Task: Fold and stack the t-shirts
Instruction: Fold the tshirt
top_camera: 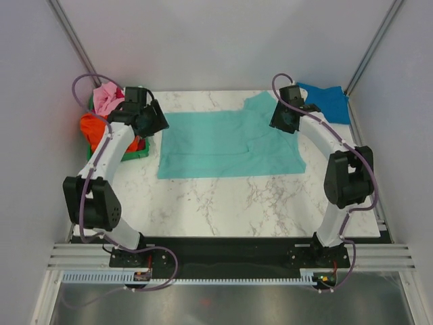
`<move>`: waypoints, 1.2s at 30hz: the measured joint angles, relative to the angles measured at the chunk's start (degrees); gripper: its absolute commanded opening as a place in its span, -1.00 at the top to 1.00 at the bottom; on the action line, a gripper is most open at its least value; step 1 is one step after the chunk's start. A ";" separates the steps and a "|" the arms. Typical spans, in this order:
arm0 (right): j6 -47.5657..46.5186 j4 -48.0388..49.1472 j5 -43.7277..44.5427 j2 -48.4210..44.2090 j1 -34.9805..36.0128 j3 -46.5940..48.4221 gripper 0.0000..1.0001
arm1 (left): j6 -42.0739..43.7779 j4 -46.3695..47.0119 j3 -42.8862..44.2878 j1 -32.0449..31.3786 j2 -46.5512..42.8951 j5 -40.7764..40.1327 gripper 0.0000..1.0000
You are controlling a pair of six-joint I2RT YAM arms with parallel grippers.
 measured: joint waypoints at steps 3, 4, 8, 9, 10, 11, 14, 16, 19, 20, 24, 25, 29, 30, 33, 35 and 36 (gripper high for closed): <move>-0.28 2.97 -4.87 -5.40 0.24 -7.67 -0.07 | 1.49 0.44 -4.31 -0.44 -9.81 1.68 -0.38; -0.28 3.87 -5.92 -7.17 0.39 -10.84 -0.24 | 1.70 0.39 -6.51 -0.52 -13.07 2.36 -0.38; 0.87 9.70 -9.99 -14.43 -0.04 -25.86 -0.64 | 1.27 2.19 -17.11 -0.81 -19.54 2.71 -0.44; 1.42 11.34 -11.61 -16.94 -0.85 -30.82 -0.64 | 0.68 3.78 -21.44 -0.79 -19.87 2.82 -0.47; 1.86 11.74 -12.81 -19.02 -1.75 -34.60 -0.64 | 0.07 4.24 -24.39 -0.72 -19.80 2.93 -0.50; 2.21 11.98 -13.73 -20.98 -2.86 -37.99 -0.65 | -0.70 4.94 -28.00 -0.74 -19.63 3.37 -0.54; 2.91 13.31 -14.80 -25.90 -5.75 -44.50 -0.65 | -3.37 6.69 -36.33 -0.74 -19.71 4.11 -0.57; 2.99 13.88 -15.04 -28.74 -6.86 -47.06 -0.65 | -5.14 9.31 -39.47 -0.74 -20.26 4.11 -0.59; 2.97 15.32 -15.65 -30.64 -8.59 -48.92 -0.64 | -7.48 13.53 -42.07 -0.74 -21.55 3.58 -0.64; 2.95 15.96 -15.87 -30.73 -9.29 -49.29 -0.65 | -8.09 15.17 -42.69 -0.74 -21.86 3.15 -0.68; 2.95 17.88 -16.57 -29.94 -12.44 -50.45 -0.64 | -9.55 20.65 -45.24 -0.61 -22.27 0.92 -0.74; 2.93 18.53 -16.98 -29.29 -13.38 -50.62 -0.64 | -9.75 21.97 -46.03 -0.48 -22.27 0.66 -0.74; 2.97 21.31 -19.04 -25.51 -16.63 -50.77 -0.60 | -10.05 26.73 -48.92 -0.17 -22.27 0.59 -0.76; 3.19 22.12 -19.93 -24.87 -17.27 -50.69 -0.58 | -10.12 27.58 -49.35 -0.02 -22.27 0.59 -0.76; 3.34 25.64 -20.98 -23.43 -18.40 -50.69 -0.52 | -10.54 30.03 -49.68 0.17 -21.35 0.57 -0.74; 3.43 27.93 -21.49 -22.29 -18.56 -50.64 -0.37 | -10.91 31.63 -49.68 0.46 -19.89 0.55 -0.67; 3.41 29.20 -21.86 -21.73 -18.64 -50.62 -0.30 | -11.13 32.28 -49.68 0.68 -18.86 0.50 -0.63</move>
